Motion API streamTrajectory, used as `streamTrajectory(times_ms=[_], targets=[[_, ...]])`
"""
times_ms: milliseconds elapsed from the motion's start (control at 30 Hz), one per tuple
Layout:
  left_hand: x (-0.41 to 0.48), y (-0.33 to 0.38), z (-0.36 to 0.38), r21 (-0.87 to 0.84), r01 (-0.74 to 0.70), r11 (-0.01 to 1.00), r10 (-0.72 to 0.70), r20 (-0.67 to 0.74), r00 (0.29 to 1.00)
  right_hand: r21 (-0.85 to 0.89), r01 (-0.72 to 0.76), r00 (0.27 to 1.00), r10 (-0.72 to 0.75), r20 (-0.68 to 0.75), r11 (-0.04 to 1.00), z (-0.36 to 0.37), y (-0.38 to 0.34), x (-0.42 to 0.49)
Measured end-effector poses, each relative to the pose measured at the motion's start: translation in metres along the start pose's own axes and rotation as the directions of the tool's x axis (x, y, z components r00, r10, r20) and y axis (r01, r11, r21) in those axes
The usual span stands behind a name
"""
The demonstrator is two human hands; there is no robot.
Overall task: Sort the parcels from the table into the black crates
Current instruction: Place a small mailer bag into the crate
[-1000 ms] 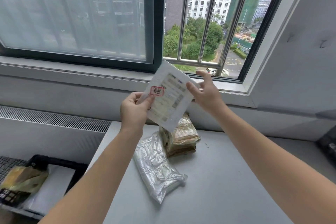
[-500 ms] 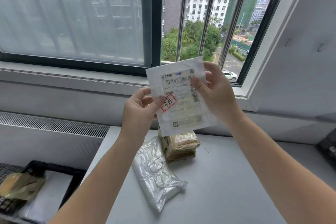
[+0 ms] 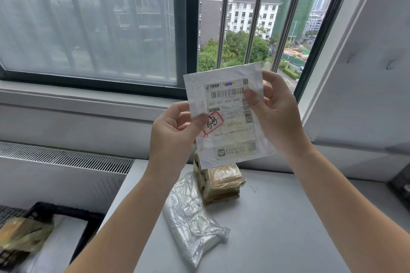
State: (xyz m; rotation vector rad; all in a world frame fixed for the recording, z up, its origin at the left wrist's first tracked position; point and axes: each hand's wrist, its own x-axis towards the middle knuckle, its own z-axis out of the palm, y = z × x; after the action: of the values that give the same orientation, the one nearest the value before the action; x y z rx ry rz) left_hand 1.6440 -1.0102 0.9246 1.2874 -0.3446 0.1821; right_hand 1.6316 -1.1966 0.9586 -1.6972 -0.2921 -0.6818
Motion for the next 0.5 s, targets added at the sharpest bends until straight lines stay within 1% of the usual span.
streamTrajectory(times_ms=[167, 333, 433, 500], targets=[[-0.002, 0.003, -0.001, -0.002, -0.018, 1.000, 0.018, 0.001, 1.000, -0.024, 0.027, 1.000, -0.027, -0.003, 0.999, 0.001, -0.003, -0.002], [0.000, -0.001, 0.001, 0.000, -0.015, 1.000, 0.015, 0.034, 0.999, -0.050, 0.005, 0.999, -0.006, -0.034, 0.999, -0.003, -0.002, -0.005], [0.001, -0.009, 0.009, -0.010, 0.019, 1.000, -0.018, 0.082, 0.996, -0.102, -0.065, 0.996, 0.058, -0.070, 0.993, -0.014, 0.004, -0.014], [0.001, -0.018, 0.020, -0.016, 0.058, 0.998, -0.056, 0.109, 0.993, -0.177, -0.129, 0.987, 0.109, -0.114, 0.976, -0.028, 0.010, -0.023]])
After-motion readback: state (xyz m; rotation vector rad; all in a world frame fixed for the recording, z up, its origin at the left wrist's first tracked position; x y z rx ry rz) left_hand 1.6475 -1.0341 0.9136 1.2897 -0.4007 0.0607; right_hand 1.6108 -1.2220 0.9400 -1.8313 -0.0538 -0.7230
